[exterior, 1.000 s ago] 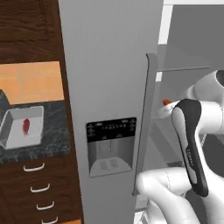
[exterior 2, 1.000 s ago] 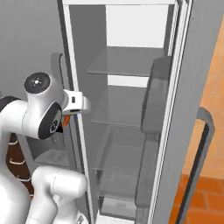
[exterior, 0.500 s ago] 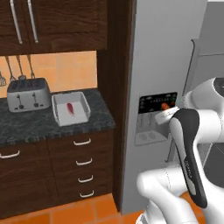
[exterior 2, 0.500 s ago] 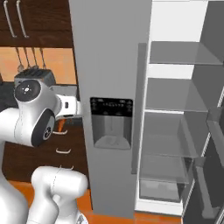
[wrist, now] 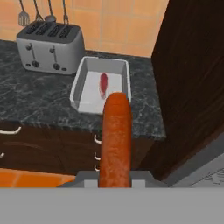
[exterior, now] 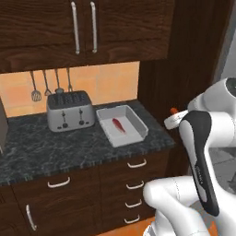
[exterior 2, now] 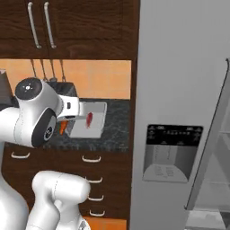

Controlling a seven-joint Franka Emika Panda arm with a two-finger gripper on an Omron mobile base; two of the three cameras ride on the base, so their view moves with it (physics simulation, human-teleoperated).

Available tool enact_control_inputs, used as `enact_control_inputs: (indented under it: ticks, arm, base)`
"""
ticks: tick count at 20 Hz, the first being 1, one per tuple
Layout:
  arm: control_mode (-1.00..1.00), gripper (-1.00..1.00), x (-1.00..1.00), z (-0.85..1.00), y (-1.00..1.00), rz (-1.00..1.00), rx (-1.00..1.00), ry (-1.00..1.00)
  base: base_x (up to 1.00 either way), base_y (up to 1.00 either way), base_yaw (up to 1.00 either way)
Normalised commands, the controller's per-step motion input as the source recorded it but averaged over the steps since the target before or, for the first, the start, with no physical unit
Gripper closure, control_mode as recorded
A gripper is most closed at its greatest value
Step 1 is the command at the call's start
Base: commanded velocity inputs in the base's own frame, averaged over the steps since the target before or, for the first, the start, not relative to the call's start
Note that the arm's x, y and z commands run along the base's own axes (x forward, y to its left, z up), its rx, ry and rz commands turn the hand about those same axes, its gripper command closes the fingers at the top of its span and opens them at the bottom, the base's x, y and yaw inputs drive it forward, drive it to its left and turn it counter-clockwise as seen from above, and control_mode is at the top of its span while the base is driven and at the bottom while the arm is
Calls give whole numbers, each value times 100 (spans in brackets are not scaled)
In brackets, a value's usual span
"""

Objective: Place one carrot and one steak in each tupperware on the nearby counter, to pack two identical lunches.

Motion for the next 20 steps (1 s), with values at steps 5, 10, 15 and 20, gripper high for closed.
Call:
enact_control_inputs:
  ticks: [5,10,15,20]
  arm:
    - [100,100,0,0,0,0,0,0]
    - [-100,100,-21,-39,8,2,7,0]
    - [-100,100,32,-87,39,-3,3,9]
    - [-100,100,87,-76,23,-1,0,12]
  base:
    - [90,23,15]
    - [29,0,7]
    - [0,0,0]
    - [0,0,0]
